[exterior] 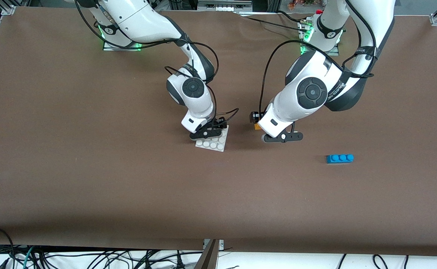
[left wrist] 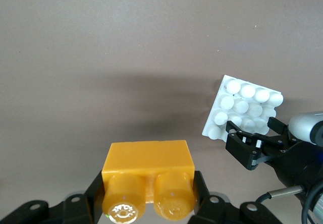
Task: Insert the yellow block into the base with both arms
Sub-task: 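Set the base down with the right gripper while the left gripper positions the block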
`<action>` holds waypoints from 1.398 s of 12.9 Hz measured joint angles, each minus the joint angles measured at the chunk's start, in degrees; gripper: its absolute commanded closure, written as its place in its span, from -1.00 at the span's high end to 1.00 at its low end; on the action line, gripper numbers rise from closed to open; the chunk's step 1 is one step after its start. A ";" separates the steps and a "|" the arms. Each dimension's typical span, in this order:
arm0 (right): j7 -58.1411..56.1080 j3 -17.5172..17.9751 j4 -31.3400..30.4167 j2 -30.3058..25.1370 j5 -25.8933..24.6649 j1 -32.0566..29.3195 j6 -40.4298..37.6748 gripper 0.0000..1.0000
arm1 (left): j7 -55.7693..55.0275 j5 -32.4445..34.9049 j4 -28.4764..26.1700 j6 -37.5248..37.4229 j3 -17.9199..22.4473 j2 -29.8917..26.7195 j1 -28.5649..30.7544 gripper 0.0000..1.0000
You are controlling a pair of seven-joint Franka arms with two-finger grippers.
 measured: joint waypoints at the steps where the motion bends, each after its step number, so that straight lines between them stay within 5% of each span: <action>1: -0.26 0.00 0.01 0.00 -0.05 0.05 0.01 1.00 | 0.55 0.00 0.13 0.00 0.03 0.01 0.01 -1.00; 6: -3.47 -1.02 3.68 -1.07 -0.11 -1.24 -6.49 1.00 | 1.37 0.00 0.37 0.00 0.08 0.66 0.05 -1.00; 12: -13.99 -1.86 11.57 -5.72 -0.14 -10.73 -18.28 1.00 | 1.54 0.00 1.38 0.00 -0.04 1.83 -0.21 -1.00; 18: -21.81 -4.89 12.74 -9.03 -0.18 -18.44 -23.14 1.00 | 1.68 0.00 7.94 2.15 -0.26 7.63 -7.13 -0.99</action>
